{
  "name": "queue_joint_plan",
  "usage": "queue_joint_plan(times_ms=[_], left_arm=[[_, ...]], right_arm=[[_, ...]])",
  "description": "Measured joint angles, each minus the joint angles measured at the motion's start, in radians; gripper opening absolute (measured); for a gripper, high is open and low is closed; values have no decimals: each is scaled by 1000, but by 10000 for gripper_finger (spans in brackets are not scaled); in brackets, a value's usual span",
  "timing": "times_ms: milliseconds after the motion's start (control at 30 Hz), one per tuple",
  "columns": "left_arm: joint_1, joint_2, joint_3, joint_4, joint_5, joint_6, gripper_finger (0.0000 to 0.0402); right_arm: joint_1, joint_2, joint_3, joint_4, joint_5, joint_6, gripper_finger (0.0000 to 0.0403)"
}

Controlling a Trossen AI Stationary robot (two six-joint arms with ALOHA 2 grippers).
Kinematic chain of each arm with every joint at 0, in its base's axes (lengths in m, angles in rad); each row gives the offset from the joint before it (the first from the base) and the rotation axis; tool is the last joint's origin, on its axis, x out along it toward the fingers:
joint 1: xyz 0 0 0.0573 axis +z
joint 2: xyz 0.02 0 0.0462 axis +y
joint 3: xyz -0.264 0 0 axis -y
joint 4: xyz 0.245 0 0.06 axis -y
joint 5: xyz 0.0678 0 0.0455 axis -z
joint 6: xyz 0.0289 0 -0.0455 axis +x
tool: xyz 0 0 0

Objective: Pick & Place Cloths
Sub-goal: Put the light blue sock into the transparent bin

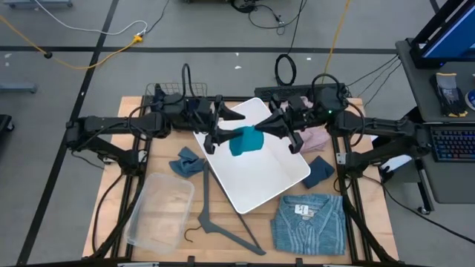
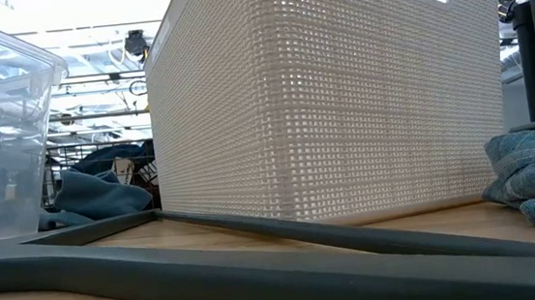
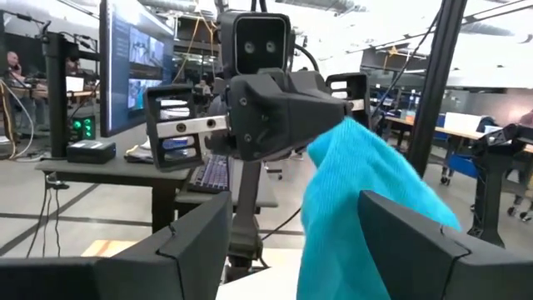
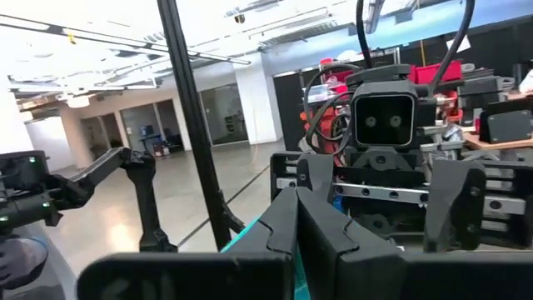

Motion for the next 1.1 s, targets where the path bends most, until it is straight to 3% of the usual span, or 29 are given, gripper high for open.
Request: queue_joint_plan(times_ms=[933,1100], left_arm=[[-34,64,2,67,188,-115,264],[-37,77,2,112,221,-128,237]], right_arm=[[15,3,0,-33,0,-33,0],[15,3,0,-33,1,-38,0]])
